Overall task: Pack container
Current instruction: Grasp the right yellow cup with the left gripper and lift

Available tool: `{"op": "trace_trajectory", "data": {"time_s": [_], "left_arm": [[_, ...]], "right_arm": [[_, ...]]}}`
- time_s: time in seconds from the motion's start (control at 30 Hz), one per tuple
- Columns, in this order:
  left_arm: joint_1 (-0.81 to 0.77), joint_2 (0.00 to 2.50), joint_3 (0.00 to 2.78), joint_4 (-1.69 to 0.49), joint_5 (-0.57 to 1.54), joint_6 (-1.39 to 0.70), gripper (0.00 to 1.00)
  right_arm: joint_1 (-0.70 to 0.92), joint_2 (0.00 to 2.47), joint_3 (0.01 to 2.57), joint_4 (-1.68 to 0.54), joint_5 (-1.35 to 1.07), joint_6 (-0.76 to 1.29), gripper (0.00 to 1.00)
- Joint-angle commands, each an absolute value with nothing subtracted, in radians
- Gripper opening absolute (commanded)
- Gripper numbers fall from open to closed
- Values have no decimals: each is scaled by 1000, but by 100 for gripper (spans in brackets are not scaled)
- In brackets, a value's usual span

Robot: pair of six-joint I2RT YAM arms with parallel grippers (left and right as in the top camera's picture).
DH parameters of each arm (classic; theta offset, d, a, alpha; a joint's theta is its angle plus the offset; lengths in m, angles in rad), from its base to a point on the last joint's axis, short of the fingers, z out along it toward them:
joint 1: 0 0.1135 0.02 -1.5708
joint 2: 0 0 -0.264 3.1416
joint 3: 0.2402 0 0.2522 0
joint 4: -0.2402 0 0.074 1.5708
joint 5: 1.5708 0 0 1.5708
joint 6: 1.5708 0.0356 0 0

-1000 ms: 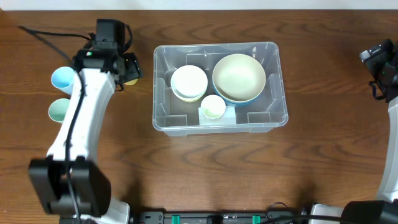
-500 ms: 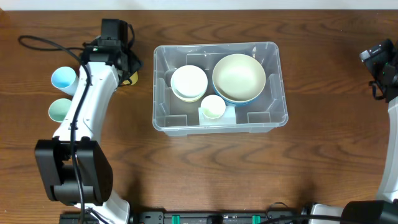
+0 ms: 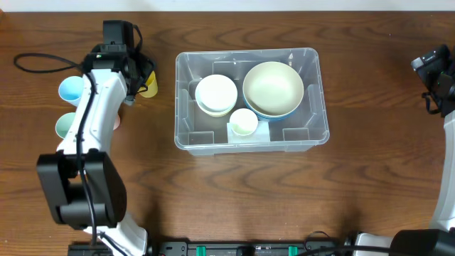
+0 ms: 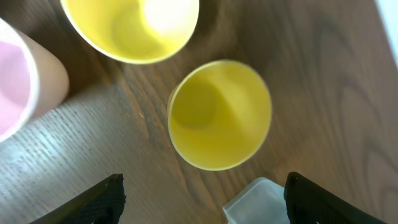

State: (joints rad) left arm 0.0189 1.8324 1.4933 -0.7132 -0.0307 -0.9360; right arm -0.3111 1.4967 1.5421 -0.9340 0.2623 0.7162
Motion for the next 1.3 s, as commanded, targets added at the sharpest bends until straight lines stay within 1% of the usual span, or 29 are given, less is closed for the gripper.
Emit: {"op": "trace_trajectory", "data": {"time_s": [0.0, 0.33, 0.43, 0.6, 0.67, 0.7, 0.77, 1.0, 1.03, 1.07, 1.13, 1.23, 1.27], "left_arm": [[24, 1892, 1509, -715, 1, -960, 82], [31, 1975, 1509, -698, 19, -960, 81], [42, 1981, 1509, -693, 19, -960, 76], [61, 1981, 1509, -693, 19, -959, 73], [68, 1981, 1509, -694, 19, -959, 68], [70, 1981, 1509, -694, 19, -959, 63], [74, 1981, 1509, -693, 19, -959, 55], [75, 1987, 1509, -693, 15, -959, 53], [75, 1991, 1509, -693, 15, -959, 49], [75, 1995, 1509, -693, 15, -959, 49], [75, 2010, 1509, -690, 15, -959, 44], [75, 2035, 1509, -691, 15, -959, 42], [75, 2044, 1509, -692, 15, -959, 38]], "right_arm": [[-314, 1491, 1550, -936, 273, 728, 99], [-314, 1491, 1550, -936, 273, 728, 99], [-314, 1491, 1550, -936, 273, 728, 99], [-314, 1491, 1550, -936, 273, 728, 99], [-314, 1491, 1550, -936, 273, 728, 99], [-314, 1491, 1550, -936, 273, 728, 99], [-314, 1491, 1550, -936, 273, 728, 99], [-314, 1491, 1550, -936, 273, 728, 99], [-314, 1491, 1550, -936, 273, 728, 99], [-314, 1491, 1550, -936, 273, 728, 99], [-314, 1491, 1550, -936, 273, 728, 99], [-314, 1491, 1550, -936, 273, 728, 99], [-314, 1491, 1550, -936, 273, 728, 99]]}}
